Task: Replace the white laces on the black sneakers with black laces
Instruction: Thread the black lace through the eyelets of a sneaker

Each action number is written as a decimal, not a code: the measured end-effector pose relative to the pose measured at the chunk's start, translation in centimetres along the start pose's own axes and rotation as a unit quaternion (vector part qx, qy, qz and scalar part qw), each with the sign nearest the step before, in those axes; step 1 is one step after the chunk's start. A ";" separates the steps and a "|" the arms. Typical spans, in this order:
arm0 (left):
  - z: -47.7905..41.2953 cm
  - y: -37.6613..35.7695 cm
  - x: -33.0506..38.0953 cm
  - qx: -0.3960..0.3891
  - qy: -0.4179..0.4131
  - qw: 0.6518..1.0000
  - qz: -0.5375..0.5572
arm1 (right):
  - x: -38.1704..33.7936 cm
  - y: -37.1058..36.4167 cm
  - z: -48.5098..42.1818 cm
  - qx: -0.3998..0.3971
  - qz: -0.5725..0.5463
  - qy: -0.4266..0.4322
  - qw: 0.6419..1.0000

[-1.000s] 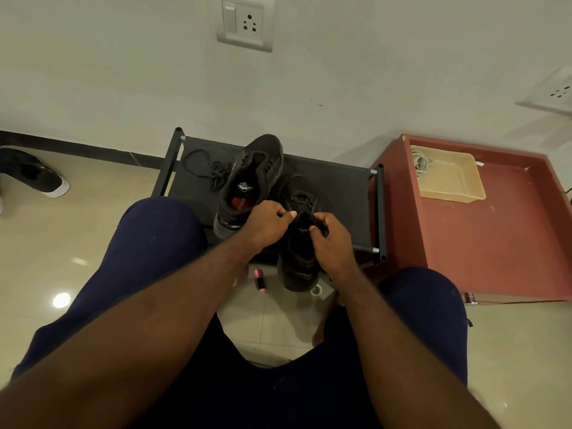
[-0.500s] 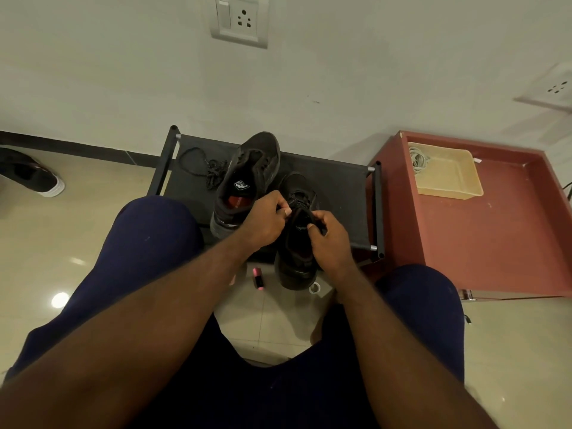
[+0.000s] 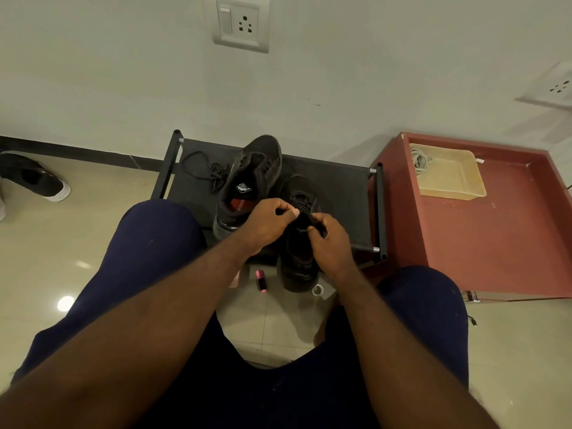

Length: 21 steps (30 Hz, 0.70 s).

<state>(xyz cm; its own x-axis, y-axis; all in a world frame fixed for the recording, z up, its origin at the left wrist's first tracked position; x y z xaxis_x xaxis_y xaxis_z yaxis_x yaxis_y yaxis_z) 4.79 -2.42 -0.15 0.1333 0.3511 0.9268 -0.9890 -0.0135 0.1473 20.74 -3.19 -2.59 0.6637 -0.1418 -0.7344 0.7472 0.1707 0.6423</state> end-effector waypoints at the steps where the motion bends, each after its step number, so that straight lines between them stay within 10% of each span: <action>1: 0.0 0.0 -0.2 -0.001 -0.002 1.000 -0.009 | 0.0 0.0 0.1 0.004 0.004 0.003 1.000; 15: -0.1 -0.1 -0.9 0.032 0.016 0.998 -0.055 | 0.0 1.4 -0.7 -0.004 -0.042 -0.005 0.999; 21: 0.5 -0.6 -0.6 0.068 0.010 0.996 -0.048 | 0.1 1.5 -1.6 0.018 0.099 0.006 0.995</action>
<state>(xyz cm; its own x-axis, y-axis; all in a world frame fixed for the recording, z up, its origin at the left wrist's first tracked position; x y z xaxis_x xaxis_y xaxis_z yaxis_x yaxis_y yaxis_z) 5.31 -3.06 -0.65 0.2246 0.3749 0.8994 -0.9535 -0.1059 0.2823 21.88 -1.39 -2.03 0.7976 -0.0964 -0.5955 0.6029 0.1580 0.7820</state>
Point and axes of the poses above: each hand's wrist, its own z-axis away from the middle knuckle, its own y-axis out of the back of the hand, x = y × z, the point moved 3 cm from there along -z, towards the middle knuckle, and after that the axes turned 9 degrees about z, right-handed, at the moved point
